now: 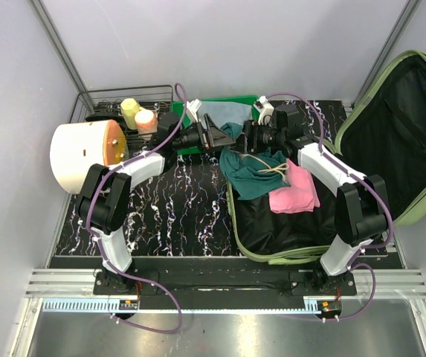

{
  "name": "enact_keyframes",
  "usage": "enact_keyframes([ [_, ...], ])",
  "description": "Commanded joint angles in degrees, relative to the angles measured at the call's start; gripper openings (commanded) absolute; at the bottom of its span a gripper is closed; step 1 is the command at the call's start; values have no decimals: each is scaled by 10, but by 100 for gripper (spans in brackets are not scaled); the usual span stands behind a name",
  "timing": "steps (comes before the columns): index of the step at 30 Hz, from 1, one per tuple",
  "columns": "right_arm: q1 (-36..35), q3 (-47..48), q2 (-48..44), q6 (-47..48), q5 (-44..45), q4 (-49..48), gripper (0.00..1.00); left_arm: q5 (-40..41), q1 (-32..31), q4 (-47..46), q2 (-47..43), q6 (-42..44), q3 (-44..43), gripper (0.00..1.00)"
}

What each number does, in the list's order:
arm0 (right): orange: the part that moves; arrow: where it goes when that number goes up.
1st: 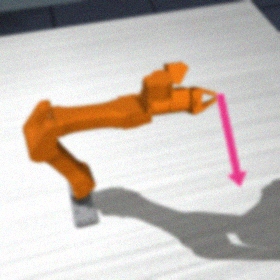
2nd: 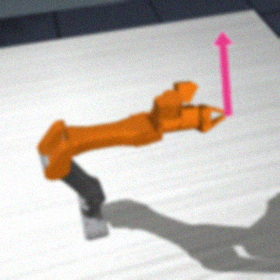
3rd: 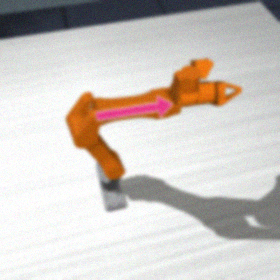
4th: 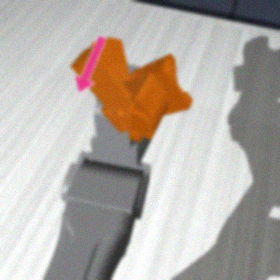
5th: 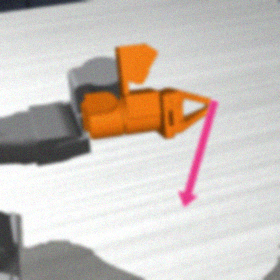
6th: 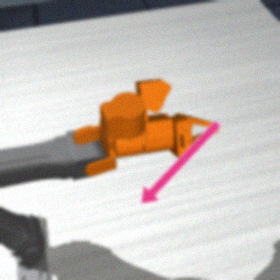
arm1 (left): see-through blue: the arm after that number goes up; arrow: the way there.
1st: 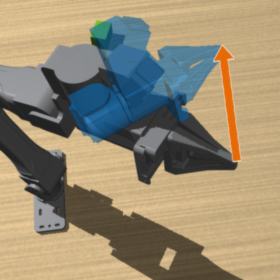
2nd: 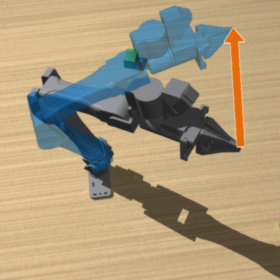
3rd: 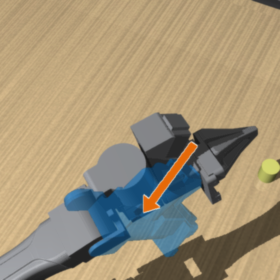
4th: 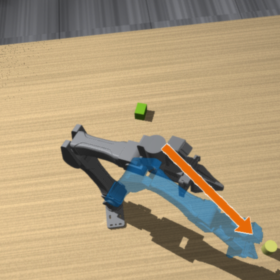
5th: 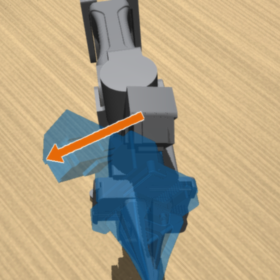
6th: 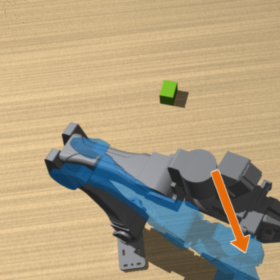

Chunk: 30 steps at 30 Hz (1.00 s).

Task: Open, take out, and arrange the luggage

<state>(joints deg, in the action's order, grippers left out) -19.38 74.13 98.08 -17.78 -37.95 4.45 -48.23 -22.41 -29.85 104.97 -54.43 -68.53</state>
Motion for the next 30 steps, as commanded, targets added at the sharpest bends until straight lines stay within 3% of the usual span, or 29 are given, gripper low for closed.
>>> enact_keyframes([
  [1, -3, -27, -49, 7, -47, -30, 77, 3, 2, -39, -6, -16, 14, 95],
  [5, 4, -39, -73, 5, -52, -31, 71, 56, 0, 69, -13, 33, 9, 94],
  [8, 16, -49, -99, 14, -56, -30, 73, 90, -3, 140, -20, 77, 6, 94],
  [13, 36, -58, -128, 19, -54, -18, 77, 103, -28, 179, -22, 128, -19, 92],
  [16, 54, -57, -140, 27, -47, -6, 79, 119, -41, 211, -15, 159, -53, 77],
  [17, 64, -57, -143, 35, -41, -2, 79, 123, -45, 230, -9, 168, -63, 63],
  [20, 79, -52, -156, 61, -22, 19, 79, 133, -52, 285, 8, 216, -114, 37],
  [21, 89, -52, -159, 70, -16, 25, 80, 133, -54, 297, 13, 226, -128, 23],
  [24, 102, -52, -174, 103, 7, 47, 80, 113, -68, 373, 29, 309, -200, 0],
  [27, 110, -56, -191, 131, 37, 69, 82, 126, -104, 445, 16, 480, -266, 0],
  [28, 114, -58, -200, 135, 47, 76, 82, 138, -113, 462, 12, 572, -293, 0],
  [30, 120, -66, -210, 145, 83, 79, 85, 146, -130, 494, 12, 649, -328, 0],
])
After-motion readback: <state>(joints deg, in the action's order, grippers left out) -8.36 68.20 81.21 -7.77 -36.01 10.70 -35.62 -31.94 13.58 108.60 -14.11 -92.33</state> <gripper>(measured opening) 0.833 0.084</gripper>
